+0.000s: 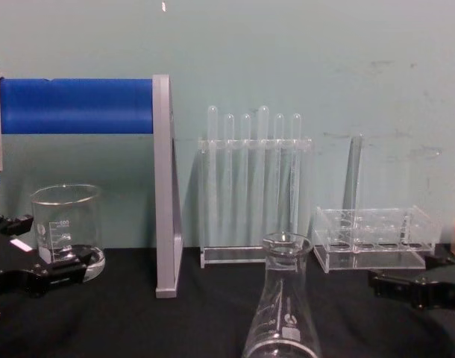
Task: Grasp the erlenmeyer flask with one hand, shake it three times, then place it back.
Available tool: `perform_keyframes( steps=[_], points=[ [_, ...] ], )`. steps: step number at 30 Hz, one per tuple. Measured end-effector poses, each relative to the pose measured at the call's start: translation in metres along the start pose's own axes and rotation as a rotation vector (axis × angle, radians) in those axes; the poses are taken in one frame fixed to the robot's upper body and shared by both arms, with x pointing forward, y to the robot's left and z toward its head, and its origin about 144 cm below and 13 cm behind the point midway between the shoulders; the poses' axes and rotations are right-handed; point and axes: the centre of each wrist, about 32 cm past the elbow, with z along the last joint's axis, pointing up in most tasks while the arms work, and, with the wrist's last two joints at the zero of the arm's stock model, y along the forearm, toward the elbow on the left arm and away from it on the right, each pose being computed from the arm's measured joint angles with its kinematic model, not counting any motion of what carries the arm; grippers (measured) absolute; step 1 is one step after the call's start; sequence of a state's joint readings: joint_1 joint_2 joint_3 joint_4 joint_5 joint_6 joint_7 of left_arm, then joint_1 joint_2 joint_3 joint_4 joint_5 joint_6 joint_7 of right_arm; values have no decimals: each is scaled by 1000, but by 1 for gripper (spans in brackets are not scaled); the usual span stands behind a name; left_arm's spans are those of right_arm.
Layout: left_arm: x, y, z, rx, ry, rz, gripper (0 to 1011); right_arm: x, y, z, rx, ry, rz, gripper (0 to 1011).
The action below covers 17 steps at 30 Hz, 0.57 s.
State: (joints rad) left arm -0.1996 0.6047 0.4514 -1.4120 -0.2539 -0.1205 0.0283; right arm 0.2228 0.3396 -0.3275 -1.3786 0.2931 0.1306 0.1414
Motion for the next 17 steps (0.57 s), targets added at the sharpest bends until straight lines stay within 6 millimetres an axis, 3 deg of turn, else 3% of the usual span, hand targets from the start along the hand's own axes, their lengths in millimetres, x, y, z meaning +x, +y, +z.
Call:
perform_keyframes(
  steps=[17],
  points=[
    [0,0,0,0,0,0,1001,0,0,0,0,1,0,1000]
  ],
)
